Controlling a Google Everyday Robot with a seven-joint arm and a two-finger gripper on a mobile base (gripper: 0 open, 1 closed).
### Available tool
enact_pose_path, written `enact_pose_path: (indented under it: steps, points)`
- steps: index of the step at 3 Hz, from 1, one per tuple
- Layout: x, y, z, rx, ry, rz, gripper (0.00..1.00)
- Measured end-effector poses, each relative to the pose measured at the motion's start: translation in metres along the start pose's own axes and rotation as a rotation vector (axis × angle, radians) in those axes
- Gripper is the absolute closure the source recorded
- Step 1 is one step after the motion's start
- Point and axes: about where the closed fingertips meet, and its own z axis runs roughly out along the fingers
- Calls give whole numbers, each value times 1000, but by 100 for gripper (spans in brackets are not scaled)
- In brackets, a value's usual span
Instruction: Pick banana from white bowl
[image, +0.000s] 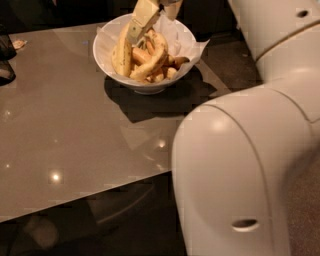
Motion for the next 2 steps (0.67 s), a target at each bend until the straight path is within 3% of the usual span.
enact_pose_path:
  steps: [2]
  points:
    - [-11,-17,31,4,21,69,17]
